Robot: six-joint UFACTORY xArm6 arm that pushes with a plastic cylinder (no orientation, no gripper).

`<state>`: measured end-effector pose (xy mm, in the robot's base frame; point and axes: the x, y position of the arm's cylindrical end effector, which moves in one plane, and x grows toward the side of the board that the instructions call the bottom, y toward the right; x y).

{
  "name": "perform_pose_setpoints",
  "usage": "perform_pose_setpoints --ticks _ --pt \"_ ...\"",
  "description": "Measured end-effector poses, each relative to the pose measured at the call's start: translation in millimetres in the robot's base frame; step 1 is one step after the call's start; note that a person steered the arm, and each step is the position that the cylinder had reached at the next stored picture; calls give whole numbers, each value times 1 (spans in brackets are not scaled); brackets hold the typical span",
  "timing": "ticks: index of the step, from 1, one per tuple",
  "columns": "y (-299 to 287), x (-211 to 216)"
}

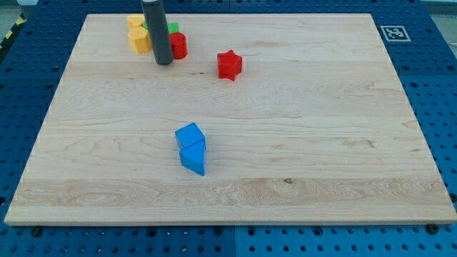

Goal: Move the red star into the red circle and green star

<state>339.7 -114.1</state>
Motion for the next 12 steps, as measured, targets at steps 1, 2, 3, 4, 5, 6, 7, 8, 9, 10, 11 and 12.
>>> perform_pose_setpoints --ticks 1,2,3,4,5,6,7,8,9,10,11,12 --pt "52 38" --pt "145 50" --pt "200 48" --pt "190 48" --pt "158 47" --pt "133 34" --pt "114 18" --pt "93 2" --pt "68 -15" --pt "41 -29" --pt "19 -41" --pt "8 -57"
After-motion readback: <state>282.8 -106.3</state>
